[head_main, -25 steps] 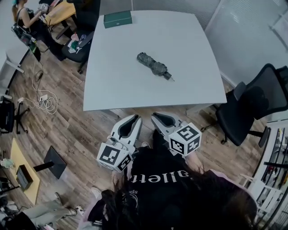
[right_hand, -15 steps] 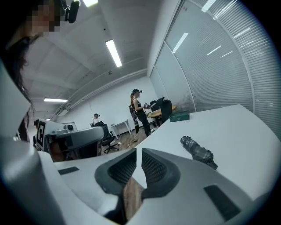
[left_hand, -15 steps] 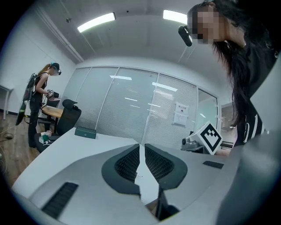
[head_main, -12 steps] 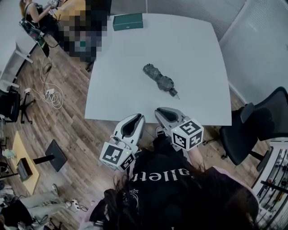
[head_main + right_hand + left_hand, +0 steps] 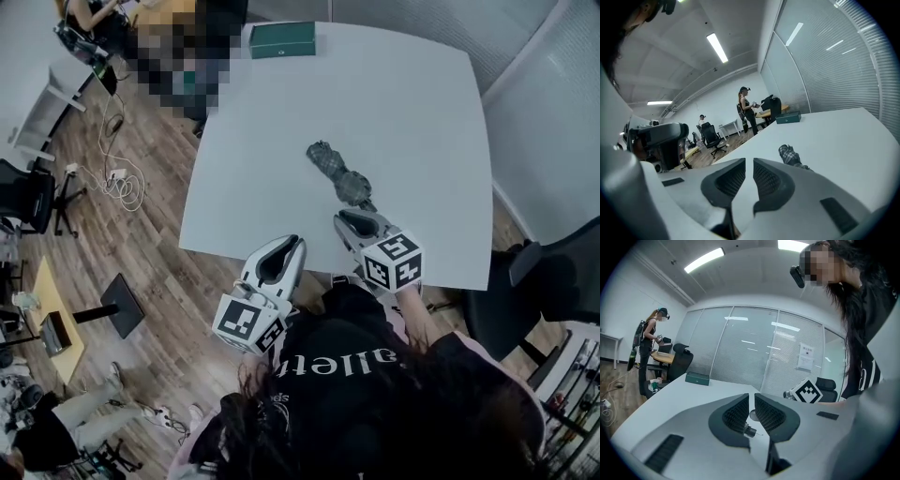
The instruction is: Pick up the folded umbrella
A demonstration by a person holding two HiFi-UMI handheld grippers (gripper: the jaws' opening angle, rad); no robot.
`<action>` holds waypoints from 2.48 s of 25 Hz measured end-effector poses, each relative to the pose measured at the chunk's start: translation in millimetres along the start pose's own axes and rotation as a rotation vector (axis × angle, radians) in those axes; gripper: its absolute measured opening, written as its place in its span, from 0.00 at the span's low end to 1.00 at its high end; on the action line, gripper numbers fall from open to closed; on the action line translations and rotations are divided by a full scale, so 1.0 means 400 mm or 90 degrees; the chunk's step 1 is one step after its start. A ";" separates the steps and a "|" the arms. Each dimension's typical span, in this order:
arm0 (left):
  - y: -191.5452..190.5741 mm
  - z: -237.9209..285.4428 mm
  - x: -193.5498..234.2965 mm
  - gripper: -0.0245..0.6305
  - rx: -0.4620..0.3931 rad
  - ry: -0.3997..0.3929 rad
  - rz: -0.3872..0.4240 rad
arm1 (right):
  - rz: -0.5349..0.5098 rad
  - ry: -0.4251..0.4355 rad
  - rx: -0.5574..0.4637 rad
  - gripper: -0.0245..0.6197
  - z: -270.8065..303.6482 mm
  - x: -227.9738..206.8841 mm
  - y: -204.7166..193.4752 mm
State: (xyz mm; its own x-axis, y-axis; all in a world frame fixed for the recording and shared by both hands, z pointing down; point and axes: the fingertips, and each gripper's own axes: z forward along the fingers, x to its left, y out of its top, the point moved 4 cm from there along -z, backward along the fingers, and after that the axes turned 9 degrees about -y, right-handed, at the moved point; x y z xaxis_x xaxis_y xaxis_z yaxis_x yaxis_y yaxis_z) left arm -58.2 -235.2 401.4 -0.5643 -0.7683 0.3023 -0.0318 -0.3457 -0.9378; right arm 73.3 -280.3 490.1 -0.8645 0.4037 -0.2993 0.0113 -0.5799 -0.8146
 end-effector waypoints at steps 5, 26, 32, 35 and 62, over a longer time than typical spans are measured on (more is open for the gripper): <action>0.007 0.045 0.033 0.12 0.006 0.023 -0.001 | -0.040 -0.014 0.028 0.13 0.095 -0.098 0.016; 0.010 0.071 0.108 0.12 0.038 0.091 -0.012 | -0.198 -0.127 0.272 0.47 0.485 -0.325 -0.141; 0.002 0.051 0.114 0.12 0.034 0.097 -0.015 | -0.172 -0.136 0.261 0.45 0.477 -0.331 -0.138; 0.009 0.043 0.115 0.12 0.029 0.094 -0.015 | -0.153 -0.135 0.252 0.42 0.472 -0.332 -0.130; -0.015 -0.142 0.114 0.12 0.007 0.079 -0.008 | -0.028 -0.014 0.101 0.39 0.205 -0.016 -0.027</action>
State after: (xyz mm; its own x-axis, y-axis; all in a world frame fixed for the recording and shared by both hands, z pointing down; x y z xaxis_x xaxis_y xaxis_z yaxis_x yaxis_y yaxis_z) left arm -130.5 -237.5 411.0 -0.6616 -0.6918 0.2894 -0.0301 -0.3611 -0.9321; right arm 37.5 -334.5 541.7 -0.8730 0.4167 -0.2535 -0.1046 -0.6675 -0.7373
